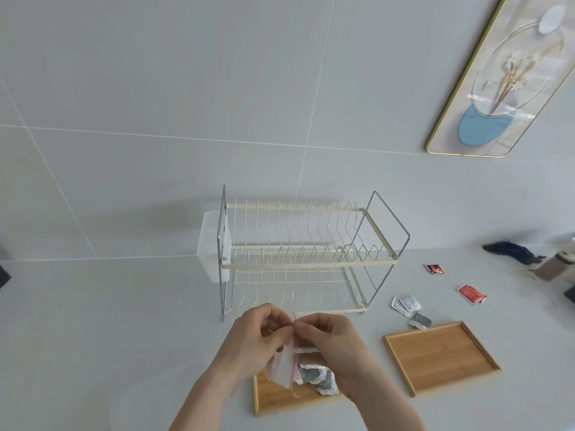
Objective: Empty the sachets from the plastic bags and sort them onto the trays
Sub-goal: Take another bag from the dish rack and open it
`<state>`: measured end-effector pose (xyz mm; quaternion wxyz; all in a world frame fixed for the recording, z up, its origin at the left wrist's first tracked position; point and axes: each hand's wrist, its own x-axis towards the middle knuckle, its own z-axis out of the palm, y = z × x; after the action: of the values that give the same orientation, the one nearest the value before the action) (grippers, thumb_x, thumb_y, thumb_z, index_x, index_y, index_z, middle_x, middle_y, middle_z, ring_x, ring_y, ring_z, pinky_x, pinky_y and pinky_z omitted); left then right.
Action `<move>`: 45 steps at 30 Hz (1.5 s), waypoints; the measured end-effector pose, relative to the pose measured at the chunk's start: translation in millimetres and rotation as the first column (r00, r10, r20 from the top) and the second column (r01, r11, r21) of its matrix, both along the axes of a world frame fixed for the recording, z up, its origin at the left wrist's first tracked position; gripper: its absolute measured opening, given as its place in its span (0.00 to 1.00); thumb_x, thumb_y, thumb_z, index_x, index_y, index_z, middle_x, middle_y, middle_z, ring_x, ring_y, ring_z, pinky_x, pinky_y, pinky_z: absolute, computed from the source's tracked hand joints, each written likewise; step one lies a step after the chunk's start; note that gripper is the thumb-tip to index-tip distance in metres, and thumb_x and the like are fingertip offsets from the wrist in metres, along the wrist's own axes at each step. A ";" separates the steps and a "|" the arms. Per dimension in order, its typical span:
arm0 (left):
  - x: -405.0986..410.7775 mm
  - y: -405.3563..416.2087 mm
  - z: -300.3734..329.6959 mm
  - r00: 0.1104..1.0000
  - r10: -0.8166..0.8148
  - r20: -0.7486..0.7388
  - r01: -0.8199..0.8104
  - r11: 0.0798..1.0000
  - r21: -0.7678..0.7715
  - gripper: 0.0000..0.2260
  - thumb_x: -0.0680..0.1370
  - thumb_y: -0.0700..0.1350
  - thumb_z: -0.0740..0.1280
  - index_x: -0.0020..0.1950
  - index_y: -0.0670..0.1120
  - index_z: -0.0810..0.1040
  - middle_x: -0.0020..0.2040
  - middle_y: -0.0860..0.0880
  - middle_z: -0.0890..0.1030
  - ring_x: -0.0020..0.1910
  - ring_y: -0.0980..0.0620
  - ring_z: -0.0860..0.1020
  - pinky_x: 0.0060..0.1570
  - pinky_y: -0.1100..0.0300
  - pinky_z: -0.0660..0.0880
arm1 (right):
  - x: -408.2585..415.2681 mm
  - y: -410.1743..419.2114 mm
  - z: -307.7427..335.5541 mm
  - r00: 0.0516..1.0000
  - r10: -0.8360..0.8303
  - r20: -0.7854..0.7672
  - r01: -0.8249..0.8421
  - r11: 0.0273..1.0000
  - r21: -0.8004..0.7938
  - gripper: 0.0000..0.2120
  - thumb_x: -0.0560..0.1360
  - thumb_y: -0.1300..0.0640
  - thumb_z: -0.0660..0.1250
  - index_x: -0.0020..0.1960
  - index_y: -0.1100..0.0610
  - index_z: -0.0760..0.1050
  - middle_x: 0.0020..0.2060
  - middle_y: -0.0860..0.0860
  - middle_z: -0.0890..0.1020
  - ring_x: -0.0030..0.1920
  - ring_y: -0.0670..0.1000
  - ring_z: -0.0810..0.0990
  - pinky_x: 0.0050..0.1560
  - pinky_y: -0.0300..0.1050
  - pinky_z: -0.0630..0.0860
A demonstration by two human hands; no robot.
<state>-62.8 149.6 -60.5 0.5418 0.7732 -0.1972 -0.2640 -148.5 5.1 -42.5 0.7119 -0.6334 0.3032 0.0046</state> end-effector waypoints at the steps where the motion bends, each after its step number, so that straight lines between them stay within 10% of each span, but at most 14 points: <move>1: 0.6 0.1 -4.5 1.000 0.011 -0.014 -0.010 1.000 0.019 0.02 0.76 0.44 0.72 0.44 0.51 0.82 0.40 0.48 0.85 0.35 0.55 0.82 0.37 0.57 0.79 | 0.0 1.6 -2.2 1.000 0.000 -0.016 -0.001 0.998 -0.055 0.06 0.79 0.64 0.69 0.48 0.67 0.83 0.38 0.59 0.88 0.39 0.54 0.88 0.41 0.49 0.84; 16: 7.4 18.6 -41.8 0.964 0.174 0.200 -0.213 0.958 0.194 0.07 0.77 0.42 0.66 0.41 0.53 0.76 0.35 0.54 0.81 0.34 0.56 0.78 0.37 0.62 0.73 | -5.1 -7.1 -34.7 0.978 -0.162 -0.135 0.048 0.795 -0.605 0.06 0.75 0.59 0.65 0.40 0.53 0.77 0.35 0.49 0.85 0.36 0.55 0.85 0.42 0.58 0.84; 21: 16.9 19.3 -45.1 0.963 0.169 0.209 -0.196 0.974 0.114 0.16 0.77 0.35 0.63 0.47 0.58 0.76 0.46 0.57 0.83 0.45 0.57 0.81 0.46 0.60 0.77 | -1.3 -22.1 -23.5 0.995 -0.005 -0.100 -0.048 0.854 -0.518 0.05 0.75 0.61 0.62 0.43 0.55 0.76 0.39 0.49 0.88 0.44 0.57 0.86 0.48 0.63 0.83; 28: 15.6 -20.4 -39.4 0.857 -0.396 0.329 0.322 0.911 0.258 0.44 0.66 0.47 0.76 0.77 0.63 0.58 0.69 0.69 0.61 0.70 0.66 0.58 0.72 0.63 0.58 | -5.0 -57.1 27.1 0.972 0.228 -0.053 -0.225 0.848 -0.480 0.04 0.80 0.65 0.61 0.47 0.63 0.73 0.38 0.59 0.88 0.35 0.60 0.82 0.43 0.54 0.78; 34: -2.7 -69.1 -42.8 0.879 -0.430 0.206 0.380 0.892 0.243 0.20 0.64 0.58 0.75 0.53 0.57 0.79 0.42 0.59 0.84 0.40 0.59 0.81 0.51 0.49 0.80 | -19.9 -101.7 56.6 0.972 0.164 0.170 -0.118 0.961 -0.251 0.06 0.83 0.65 0.62 0.49 0.66 0.75 0.42 0.66 0.85 0.41 0.61 0.84 0.48 0.53 0.80; 40: -21.1 -120.7 -38.6 0.970 -0.244 -0.024 0.241 0.968 -0.069 0.10 0.71 0.41 0.76 0.46 0.54 0.80 0.47 0.55 0.86 0.51 0.55 0.84 0.52 0.58 0.82 | -54.0 -164.9 -5.7 0.922 -0.308 0.236 0.303 0.951 0.058 0.27 0.76 0.43 0.64 0.62 0.65 0.77 0.54 0.62 0.86 0.53 0.61 0.86 0.54 0.57 0.79; 45: -40.8 -191.5 -36.8 0.972 -0.100 -0.215 0.051 0.974 -0.222 0.12 0.70 0.40 0.78 0.50 0.50 0.82 0.50 0.45 0.86 0.51 0.45 0.86 0.54 0.40 0.81 | -96.5 -193.5 -71.8 0.986 -0.113 0.121 0.090 0.980 0.179 0.38 0.66 0.38 0.78 0.69 0.58 0.76 0.61 0.63 0.84 0.61 0.63 0.83 0.63 0.64 0.78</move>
<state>-103.7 -41.9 -97.3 0.6306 0.6672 -0.1915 -0.3473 -245.0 -188.4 -114.3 0.7819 -0.5517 0.2866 -0.0468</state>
